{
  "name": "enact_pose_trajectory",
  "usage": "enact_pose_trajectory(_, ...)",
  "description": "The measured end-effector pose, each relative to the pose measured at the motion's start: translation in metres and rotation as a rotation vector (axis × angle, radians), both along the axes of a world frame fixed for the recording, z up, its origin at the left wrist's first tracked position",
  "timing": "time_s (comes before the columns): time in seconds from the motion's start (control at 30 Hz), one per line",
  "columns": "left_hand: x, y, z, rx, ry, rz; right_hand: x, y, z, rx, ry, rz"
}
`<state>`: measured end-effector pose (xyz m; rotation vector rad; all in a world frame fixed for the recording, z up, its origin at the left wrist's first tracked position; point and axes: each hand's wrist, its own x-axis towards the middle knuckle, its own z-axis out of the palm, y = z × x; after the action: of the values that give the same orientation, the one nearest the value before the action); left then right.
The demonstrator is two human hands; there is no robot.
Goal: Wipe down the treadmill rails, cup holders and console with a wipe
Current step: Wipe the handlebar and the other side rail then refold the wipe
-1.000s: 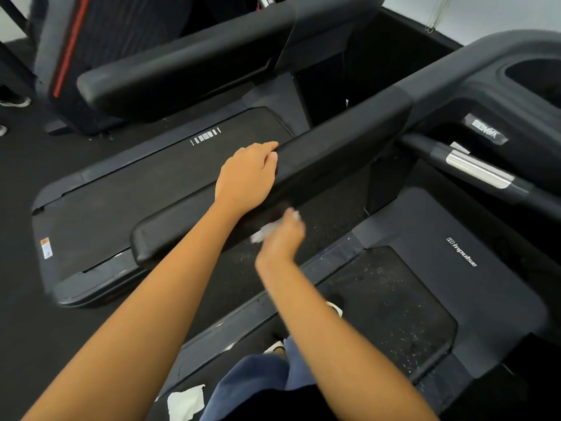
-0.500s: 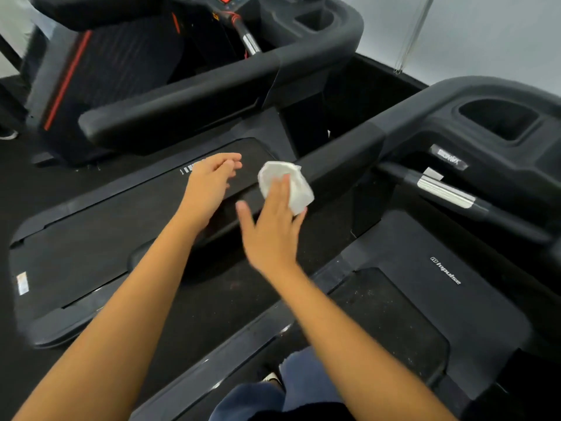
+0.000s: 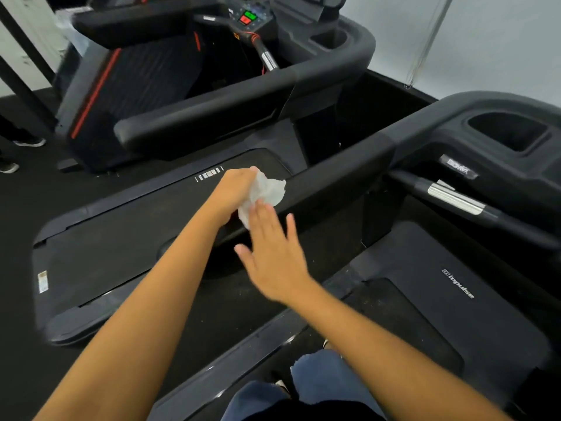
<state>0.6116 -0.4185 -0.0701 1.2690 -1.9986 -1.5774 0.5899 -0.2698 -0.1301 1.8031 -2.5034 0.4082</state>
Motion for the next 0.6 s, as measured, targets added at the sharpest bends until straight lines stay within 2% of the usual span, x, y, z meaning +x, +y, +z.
enact_pose_trajectory(0.13,0.028,-0.01,0.002,0.011,0.0,0.004,-0.071,-0.026,0.015,0.004,-0.066,-0.224)
enact_pose_trajectory(0.2,0.043,-0.014,0.004,-0.015,-0.036,0.017,-0.056,-0.039,0.019,0.015,-0.076,-0.286)
enact_pose_trajectory(0.27,0.054,-0.019,0.006,-0.024,-0.049,0.038,-0.003,-0.04,0.017,-0.015,-0.098,-0.191)
enact_pose_trajectory(0.37,0.061,-0.024,0.01,-0.034,-0.089,0.073,0.084,-0.023,0.003,-0.058,-0.055,0.094)
enact_pose_trajectory(0.43,0.057,-0.024,0.012,-0.072,-0.136,0.037,0.098,-0.02,-0.002,-0.06,-0.024,0.194)
enact_pose_trajectory(0.53,0.045,-0.013,0.01,-0.132,-0.131,-0.032,0.05,-0.026,0.0,-0.105,0.153,0.157)
enact_pose_trajectory(0.6,0.037,-0.005,0.007,-0.219,-0.12,-0.094,-0.009,-0.026,0.002,-0.115,0.113,-0.042)
